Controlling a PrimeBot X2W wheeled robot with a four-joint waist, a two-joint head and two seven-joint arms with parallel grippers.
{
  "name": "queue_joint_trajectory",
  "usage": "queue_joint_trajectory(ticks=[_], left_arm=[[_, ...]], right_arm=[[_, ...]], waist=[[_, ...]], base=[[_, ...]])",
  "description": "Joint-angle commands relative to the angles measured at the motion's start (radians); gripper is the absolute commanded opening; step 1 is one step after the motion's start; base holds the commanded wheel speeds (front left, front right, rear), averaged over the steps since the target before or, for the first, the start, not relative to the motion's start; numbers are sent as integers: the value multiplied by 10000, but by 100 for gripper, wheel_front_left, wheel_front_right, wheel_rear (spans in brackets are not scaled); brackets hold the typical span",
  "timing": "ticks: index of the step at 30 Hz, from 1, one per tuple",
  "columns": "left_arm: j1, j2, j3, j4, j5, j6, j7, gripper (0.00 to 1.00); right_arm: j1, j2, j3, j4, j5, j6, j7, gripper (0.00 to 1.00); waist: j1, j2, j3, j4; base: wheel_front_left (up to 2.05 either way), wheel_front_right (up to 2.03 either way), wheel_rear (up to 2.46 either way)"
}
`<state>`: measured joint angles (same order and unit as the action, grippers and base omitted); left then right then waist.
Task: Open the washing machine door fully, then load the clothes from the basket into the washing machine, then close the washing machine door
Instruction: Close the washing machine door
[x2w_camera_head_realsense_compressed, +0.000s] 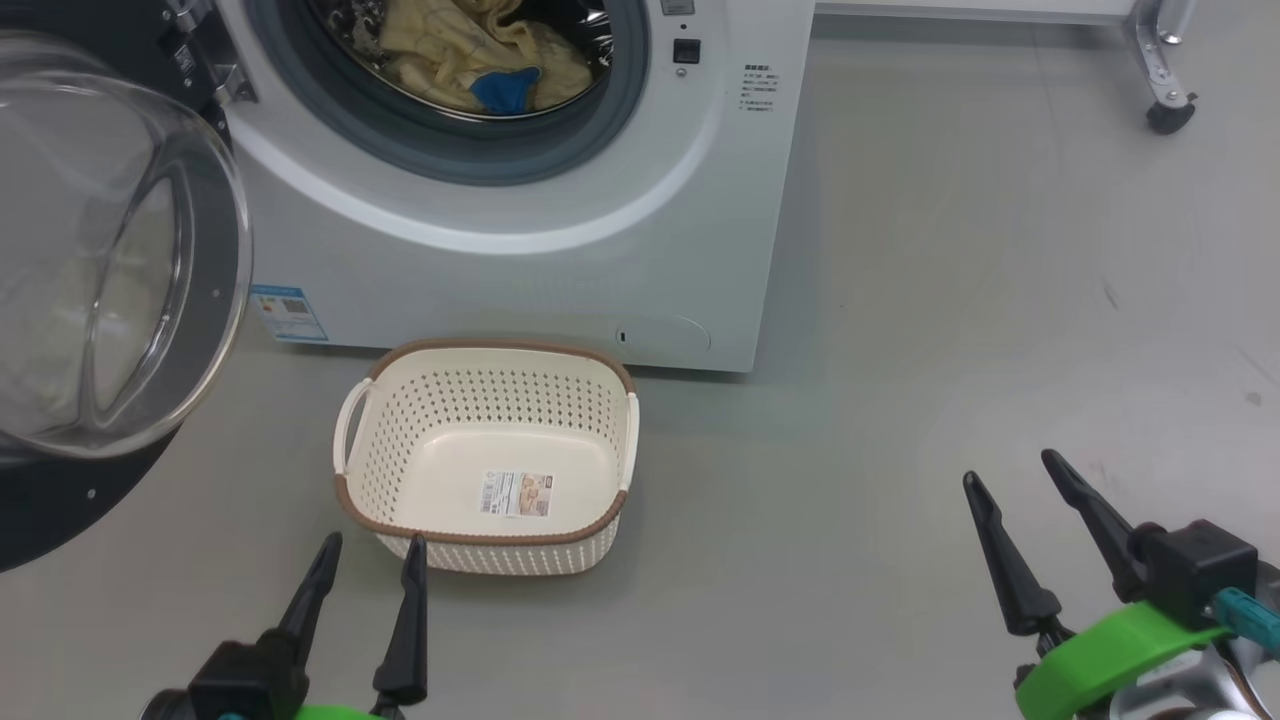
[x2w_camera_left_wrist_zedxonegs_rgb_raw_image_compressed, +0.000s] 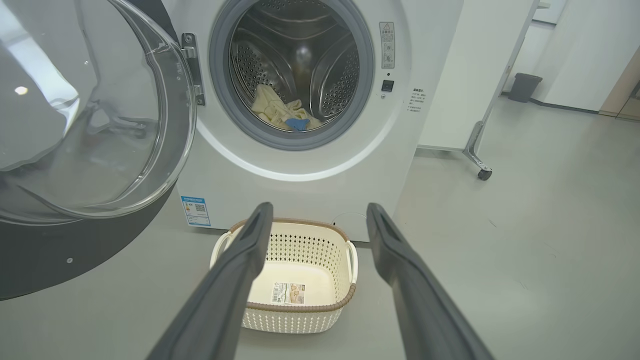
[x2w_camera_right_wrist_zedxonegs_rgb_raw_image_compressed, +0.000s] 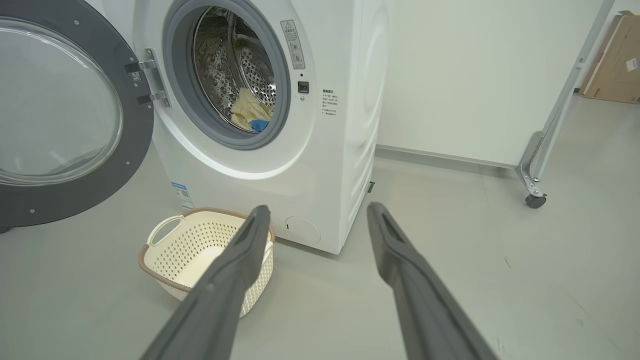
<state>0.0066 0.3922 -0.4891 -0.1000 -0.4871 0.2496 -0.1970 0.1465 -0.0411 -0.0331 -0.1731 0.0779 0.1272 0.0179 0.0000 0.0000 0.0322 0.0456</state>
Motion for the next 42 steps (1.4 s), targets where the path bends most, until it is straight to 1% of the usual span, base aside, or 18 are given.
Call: queue_joint_trajectory(ticks=[1, 5, 9, 13, 14, 15, 18, 21, 27, 31, 38, 42], left_arm=[[-489, 229, 359, -248, -65, 2223, -98, 100], [-608, 202, 212, -225, -35, 2110, -78, 100], [-696, 212, 208, -212, -4, 2097, -110, 100], [-675, 177, 272, -246, -1, 2183, -178, 100], [-659, 172, 268, -259, 9, 2196, -192, 100], [-614, 161, 252, -280, 15, 2216, -211, 100], [-564, 132, 274, -315, 8, 2280, -238, 100], [-517, 91, 358, -347, -52, 2352, -269, 100], [-367, 143, 521, -436, -122, 2470, -306, 100], [-310, 17, 599, -513, -208, 2528, -364, 100], [51, -350, 1063, -732, -481, 2797, -515, 100], [181, -483, 1232, -833, -521, 2820, -567, 100]], right_arm=[[-124, -92, 147, -364, -61, 35, -27, 100], [-54, -92, 73, -352, -2, 35, -73, 100], [-8, -92, 76, -356, 19, 35, -121, 100], [-28, -92, 162, -363, 48, 35, -131, 100], [-18, -92, 172, -373, 63, 35, -126, 100], [10, -91, 207, -373, 77, 35, -118, 100], [37, -91, 247, -381, 89, 35, -113, 100], [18, -91, 321, -346, 142, 35, -139, 100], [66, -91, 464, -249, 302, 35, -169, 100], [85, -91, 522, -240, 300, 35, -148, 100], [-189, -91, 778, -221, 210, 35, -28, 100], [-297, -91, 814, -178, 186, 35, -15, 100]], waist=[[0, 0, -16, 116], [0, 0, -50, 490], [0, 0, -63, 1066], [0, 0, -74, 1824], [0, 0, -73, 2049], [0, 0, -108, 2469], [0, 0, -131, 3077], [0, 0, -154, 3601], [0, 0, -195, 4419], [0, 0, -185, 4786], [0, 0, -33, 4884], [0, 0, 11, 4894]], base=[[0, 0, 0], [0, 0, 0], [0, 0, 0], [0, 0, 0], [0, 0, 0], [0, 0, 0], [0, 0, 0], [0, 0, 0], [0, 0, 0], [0, 0, 0], [0, 0, 0], [0, 0, 0]])
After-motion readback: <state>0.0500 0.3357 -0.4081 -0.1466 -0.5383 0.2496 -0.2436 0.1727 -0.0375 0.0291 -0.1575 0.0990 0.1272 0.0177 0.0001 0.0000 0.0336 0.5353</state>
